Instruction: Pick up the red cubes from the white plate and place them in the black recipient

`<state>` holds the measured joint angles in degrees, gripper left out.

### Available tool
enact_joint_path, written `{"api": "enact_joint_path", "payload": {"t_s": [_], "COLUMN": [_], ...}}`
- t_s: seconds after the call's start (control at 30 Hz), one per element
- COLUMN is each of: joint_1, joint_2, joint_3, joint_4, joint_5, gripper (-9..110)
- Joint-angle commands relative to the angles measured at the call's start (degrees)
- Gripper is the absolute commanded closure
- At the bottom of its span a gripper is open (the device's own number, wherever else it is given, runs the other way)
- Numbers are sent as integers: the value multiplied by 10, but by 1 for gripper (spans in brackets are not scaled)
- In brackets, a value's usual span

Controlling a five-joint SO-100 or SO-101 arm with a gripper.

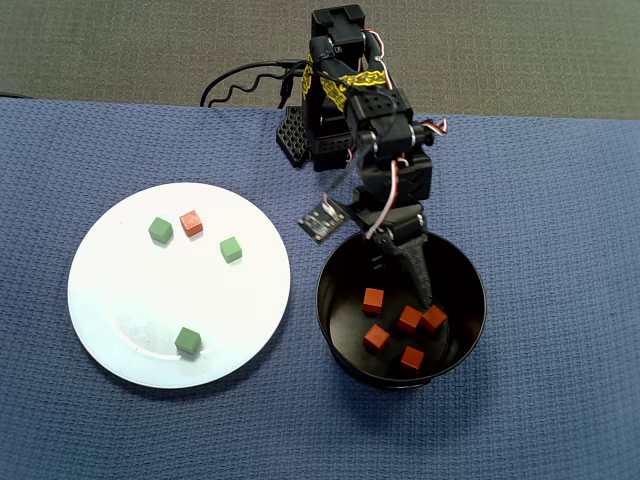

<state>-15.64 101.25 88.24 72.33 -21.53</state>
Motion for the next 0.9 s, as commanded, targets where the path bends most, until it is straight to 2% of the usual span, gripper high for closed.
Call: {"api": "enact_joint_path", "payload": {"t_s": [0.0, 0.13, 0.2, 0.23, 0.37, 0.6, 0.87], "joint_1": [81, 185, 237, 259, 328, 424, 555], "joint_2": [15, 51, 67, 75, 106, 156, 156], "joint_3": [-105, -120, -112, -105, -47, 76, 185], "joint_4": [73, 98, 94, 90, 54, 38, -11], "joint_5": [-25, -33, -31, -31, -70, -150, -145], "gripper": [56, 70, 87, 91, 100, 102, 102]}}
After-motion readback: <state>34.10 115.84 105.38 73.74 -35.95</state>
